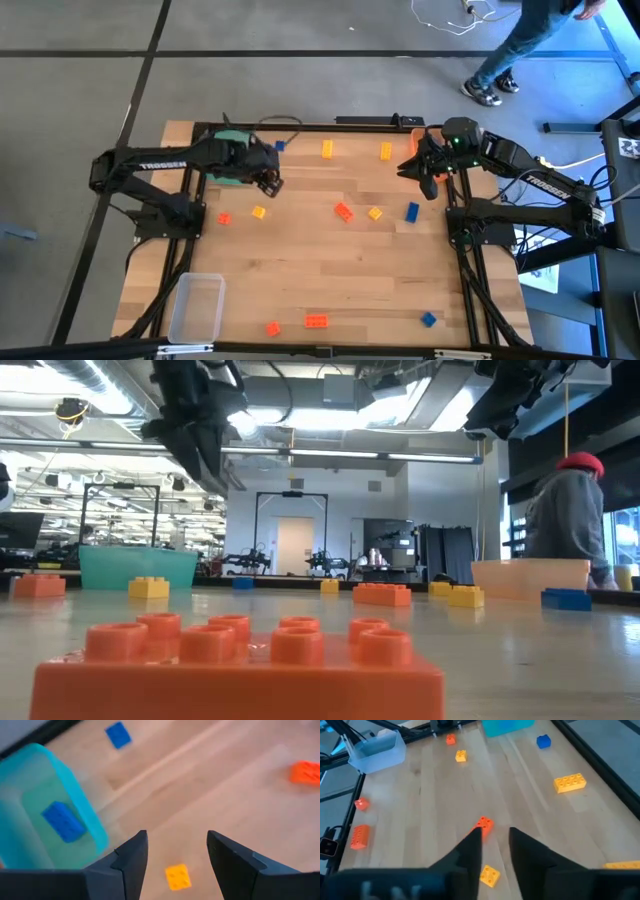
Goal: Sort & place blocks by color
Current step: Put the yellow game piece into the orange bin
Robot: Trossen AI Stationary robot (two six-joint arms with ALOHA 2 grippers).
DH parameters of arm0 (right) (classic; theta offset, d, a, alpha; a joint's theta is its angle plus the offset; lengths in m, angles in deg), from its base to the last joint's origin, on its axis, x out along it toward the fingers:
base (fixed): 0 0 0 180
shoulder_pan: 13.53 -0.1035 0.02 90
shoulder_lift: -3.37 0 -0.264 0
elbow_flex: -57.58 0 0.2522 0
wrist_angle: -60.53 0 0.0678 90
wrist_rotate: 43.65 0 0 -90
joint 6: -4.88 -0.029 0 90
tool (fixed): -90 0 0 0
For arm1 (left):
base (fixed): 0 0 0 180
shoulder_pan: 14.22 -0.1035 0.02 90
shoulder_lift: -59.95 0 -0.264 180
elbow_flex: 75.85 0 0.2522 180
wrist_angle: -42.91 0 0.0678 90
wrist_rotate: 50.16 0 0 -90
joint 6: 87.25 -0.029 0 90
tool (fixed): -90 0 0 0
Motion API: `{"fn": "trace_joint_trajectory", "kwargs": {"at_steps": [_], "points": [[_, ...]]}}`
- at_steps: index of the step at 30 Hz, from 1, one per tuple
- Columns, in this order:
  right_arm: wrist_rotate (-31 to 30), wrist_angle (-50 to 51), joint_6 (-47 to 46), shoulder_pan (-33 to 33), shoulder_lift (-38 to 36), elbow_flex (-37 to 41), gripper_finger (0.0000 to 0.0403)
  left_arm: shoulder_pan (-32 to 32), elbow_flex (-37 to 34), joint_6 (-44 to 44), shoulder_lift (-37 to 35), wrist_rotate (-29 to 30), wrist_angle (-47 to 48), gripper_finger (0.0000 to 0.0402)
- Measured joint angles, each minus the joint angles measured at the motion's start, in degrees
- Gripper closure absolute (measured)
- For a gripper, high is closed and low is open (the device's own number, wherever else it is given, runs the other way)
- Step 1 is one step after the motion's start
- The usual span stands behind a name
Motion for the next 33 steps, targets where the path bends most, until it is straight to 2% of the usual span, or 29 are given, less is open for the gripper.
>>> {"fn": "trace_joint_trajectory", "kwargs": {"at_steps": [7, 12, 19, 23, 25, 29, 33], "points": [[0.0, 0.0, 4.5, 0.0, 0.7, 0.0, 0.0215, 8.6, 0.0, 2.1, 0.9, -2.1, -1.5, 0.0207], [0.0, 0.2, 2.7, 0.0, 1.4, 0.0, 0.018, 13.9, 0.0, 2.9, 0.8, -1.1, -3.0, 0.0207], [1.5, 0.3, 2.8, -1.7, 0.9, 0.0, 0.0174, 19.9, 0.0, -0.2, 0.6, 1.1, -3.6, 0.0207], [1.9, 0.0, 4.4, -5.7, 0.0, 0.0, 0.0179, 22.0, 0.0, -0.5, 0.5, 1.8, -3.5, 0.0207], [4.0, 0.0, 4.0, -7.7, -0.5, 0.0, 0.0181, 22.8, 0.0, -0.5, 0.5, 1.8, -3.5, 0.0207], [7.0, 0.5, 0.1, -12.3, -0.8, 0.0, 0.0181, 24.1, 0.0, -0.5, 0.0, 1.9, -3.4, 0.0207], [2.3, 1.3, -3.9, -18.2, 0.6, 0.0, 0.0182, 24.7, 0.0, -0.5, 0.1, 1.9, -3.3, 0.0207]]}}
